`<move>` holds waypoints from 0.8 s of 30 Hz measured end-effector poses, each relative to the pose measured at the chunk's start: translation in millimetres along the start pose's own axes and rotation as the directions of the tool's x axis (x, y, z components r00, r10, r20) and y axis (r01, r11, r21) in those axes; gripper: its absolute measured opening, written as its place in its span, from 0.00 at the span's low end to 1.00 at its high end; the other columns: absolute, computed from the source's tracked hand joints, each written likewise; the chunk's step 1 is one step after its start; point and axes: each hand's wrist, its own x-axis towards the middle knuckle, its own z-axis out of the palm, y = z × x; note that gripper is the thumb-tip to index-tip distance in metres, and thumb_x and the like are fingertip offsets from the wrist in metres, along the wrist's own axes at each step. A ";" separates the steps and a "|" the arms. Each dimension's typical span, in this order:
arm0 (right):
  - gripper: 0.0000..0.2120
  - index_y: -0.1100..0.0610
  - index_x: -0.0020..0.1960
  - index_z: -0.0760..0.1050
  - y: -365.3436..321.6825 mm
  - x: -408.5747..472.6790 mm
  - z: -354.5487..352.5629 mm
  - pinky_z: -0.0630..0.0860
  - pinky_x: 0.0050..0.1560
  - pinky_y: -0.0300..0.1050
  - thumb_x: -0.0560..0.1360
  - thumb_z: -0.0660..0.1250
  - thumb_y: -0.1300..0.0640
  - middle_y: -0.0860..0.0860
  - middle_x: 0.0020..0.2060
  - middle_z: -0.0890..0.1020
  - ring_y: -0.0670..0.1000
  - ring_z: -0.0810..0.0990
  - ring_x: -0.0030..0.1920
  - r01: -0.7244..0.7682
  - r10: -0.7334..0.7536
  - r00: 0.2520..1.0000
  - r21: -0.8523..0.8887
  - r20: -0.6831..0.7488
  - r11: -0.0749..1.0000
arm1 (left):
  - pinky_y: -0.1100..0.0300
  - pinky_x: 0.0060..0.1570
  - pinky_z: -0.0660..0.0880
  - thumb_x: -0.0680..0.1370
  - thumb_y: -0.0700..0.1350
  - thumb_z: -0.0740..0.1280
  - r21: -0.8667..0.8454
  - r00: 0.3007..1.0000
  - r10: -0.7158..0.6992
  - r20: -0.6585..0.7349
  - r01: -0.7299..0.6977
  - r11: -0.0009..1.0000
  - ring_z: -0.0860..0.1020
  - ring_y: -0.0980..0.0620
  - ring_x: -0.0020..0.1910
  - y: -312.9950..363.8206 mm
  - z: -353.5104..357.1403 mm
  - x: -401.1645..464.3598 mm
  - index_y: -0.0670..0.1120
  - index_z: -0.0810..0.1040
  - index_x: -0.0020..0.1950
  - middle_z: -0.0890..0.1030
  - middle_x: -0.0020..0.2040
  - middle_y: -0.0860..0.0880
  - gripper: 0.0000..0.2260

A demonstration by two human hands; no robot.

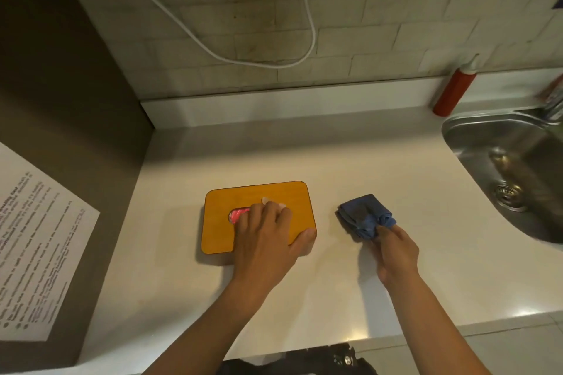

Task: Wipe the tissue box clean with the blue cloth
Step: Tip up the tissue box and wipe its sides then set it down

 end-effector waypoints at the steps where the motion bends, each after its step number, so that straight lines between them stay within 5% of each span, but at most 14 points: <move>1: 0.08 0.65 0.53 0.78 -1.4 -0.4 -5.2 0.80 0.49 0.48 0.77 0.63 0.67 0.58 0.44 0.80 0.53 0.80 0.42 -0.002 0.003 1.000 -0.049 0.030 0.999 | 0.45 0.56 0.71 0.79 0.67 0.54 -0.026 1.000 -0.021 -0.018 0.021 0.999 0.75 0.43 0.58 -2.8 -3.0 -2.3 0.50 0.81 0.58 0.81 0.60 0.48 0.26; 7: 0.12 0.72 0.48 0.77 -0.1 -1.9 -29.5 0.80 0.50 0.51 0.77 0.67 0.61 0.64 0.40 0.80 0.58 0.81 0.41 -0.006 0.020 0.996 -0.147 0.092 0.989 | 0.43 0.59 0.73 0.79 0.56 0.61 -0.227 0.975 -0.128 -0.180 0.086 0.970 0.75 0.42 0.60 -32.1 -11.0 -27.9 0.51 0.83 0.58 0.81 0.60 0.48 0.16; 18: 0.06 0.62 0.43 0.80 17.3 -9.8 -24.6 0.82 0.48 0.50 0.74 0.72 0.58 0.54 0.32 0.84 0.54 0.85 0.35 0.079 -0.088 0.995 -0.154 -0.052 0.985 | 0.46 0.58 0.71 0.80 0.53 0.67 -0.136 0.988 -0.133 -0.076 0.122 0.983 0.74 0.42 0.60 -47.6 -5.7 -41.5 0.52 0.82 0.61 0.79 0.61 0.49 0.12; 24: 0.05 0.64 0.45 0.80 14.8 -15.0 -21.9 0.82 0.46 0.53 0.73 0.73 0.61 0.58 0.35 0.83 0.55 0.84 0.33 0.072 -0.086 0.993 -0.167 -0.077 0.983 | 0.46 0.60 0.71 0.81 0.55 0.65 -0.126 0.992 -0.116 -0.046 0.110 0.986 0.73 0.43 0.63 -46.7 -8.6 -46.3 0.53 0.80 0.64 0.78 0.65 0.48 0.15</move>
